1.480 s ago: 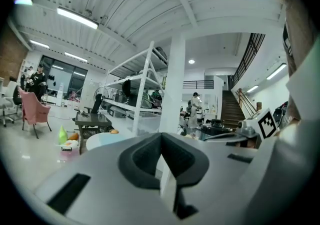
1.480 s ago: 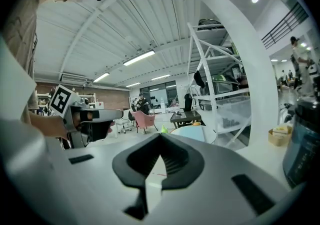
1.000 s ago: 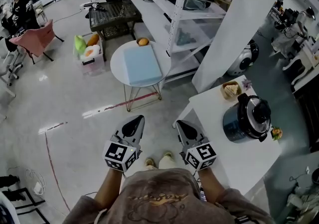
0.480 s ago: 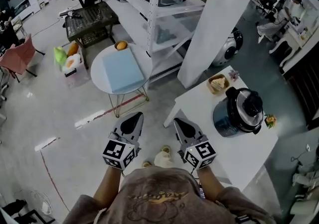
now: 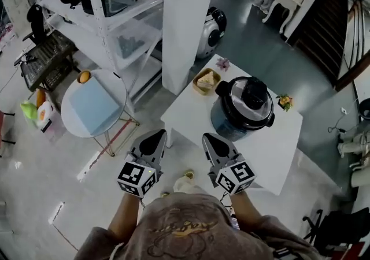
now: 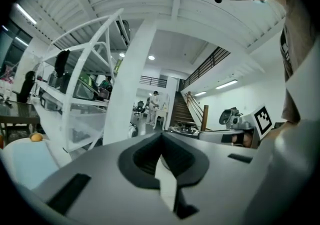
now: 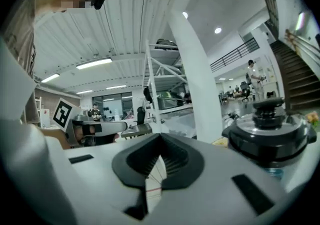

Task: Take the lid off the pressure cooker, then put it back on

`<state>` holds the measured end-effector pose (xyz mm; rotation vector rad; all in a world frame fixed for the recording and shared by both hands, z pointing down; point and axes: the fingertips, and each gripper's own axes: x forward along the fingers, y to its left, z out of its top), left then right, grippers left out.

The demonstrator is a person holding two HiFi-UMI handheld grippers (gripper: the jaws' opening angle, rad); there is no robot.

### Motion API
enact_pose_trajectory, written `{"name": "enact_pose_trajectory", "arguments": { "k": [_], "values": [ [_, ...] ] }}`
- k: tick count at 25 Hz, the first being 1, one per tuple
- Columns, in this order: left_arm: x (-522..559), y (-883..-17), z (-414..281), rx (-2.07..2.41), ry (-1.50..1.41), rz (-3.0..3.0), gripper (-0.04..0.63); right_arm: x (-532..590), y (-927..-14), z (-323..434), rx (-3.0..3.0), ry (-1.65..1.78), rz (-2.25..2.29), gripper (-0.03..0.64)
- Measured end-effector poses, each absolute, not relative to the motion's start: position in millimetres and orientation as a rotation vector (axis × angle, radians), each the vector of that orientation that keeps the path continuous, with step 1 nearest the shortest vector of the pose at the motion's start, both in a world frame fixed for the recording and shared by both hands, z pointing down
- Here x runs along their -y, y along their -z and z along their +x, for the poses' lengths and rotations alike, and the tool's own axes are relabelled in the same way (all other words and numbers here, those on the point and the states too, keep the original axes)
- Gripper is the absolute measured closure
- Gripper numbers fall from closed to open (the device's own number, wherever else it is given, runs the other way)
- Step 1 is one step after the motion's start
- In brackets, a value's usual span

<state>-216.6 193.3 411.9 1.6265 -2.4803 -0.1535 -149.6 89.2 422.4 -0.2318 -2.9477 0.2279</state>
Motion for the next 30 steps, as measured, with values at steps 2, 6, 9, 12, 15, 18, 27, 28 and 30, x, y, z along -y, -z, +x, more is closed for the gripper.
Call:
{"name": "enact_pose_trajectory", "arguments": {
  "k": [2, 6, 9, 12, 15, 18, 27, 28, 30],
  "values": [
    [-168.5, -410.2, -213.9, 2.431, 0.146, 1.704, 0.592, -68.2, -422.4, -142.7, 2.957, -0.229, -0.154, 0.620],
    [-124.1, -408.9, -208.7, 2.338, 0.130, 1.833, 0.592, -32.2, -422.6, -130.2, 2.970, -0.240, -0.015, 0.620],
    [-92.4, -407.7, -204.9, 2.270, 0.125, 1.910, 0.592, -7.4, -417.4, -122.0, 2.980, -0.235, 0.074, 0.620],
    [-61.5, -407.5, -201.5, 2.212, 0.108, 1.978, 0.592, 21.5, -409.7, -115.1, 2.994, -0.202, 0.156, 0.620],
    [-33.5, -406.8, -199.4, 2.174, 0.099, 2.029, 0.592, 52.3, -406.1, -108.9, 3.002, -0.191, 0.233, 0.620],
    [-9.9, -403.9, -199.7, 2.148, 0.086, 2.069, 0.592, 77.4, -403.6, -106.4, 3.009, -0.179, 0.287, 0.620],
    [45.1, -386.3, -200.4, 2.117, 0.059, 2.166, 0.592, 124.1, -388.8, -104.9, 3.035, -0.151, 0.326, 0.620],
    [50.1, -385.1, -200.9, 2.113, 0.057, 2.174, 0.591, 128.6, -386.0, -104.6, 3.041, -0.137, 0.328, 0.620],
    [58.1, -383.2, -201.5, 2.096, 0.052, 2.191, 0.591, 136.4, -382.8, -103.7, 3.044, -0.125, 0.331, 0.613]
  ]
}}
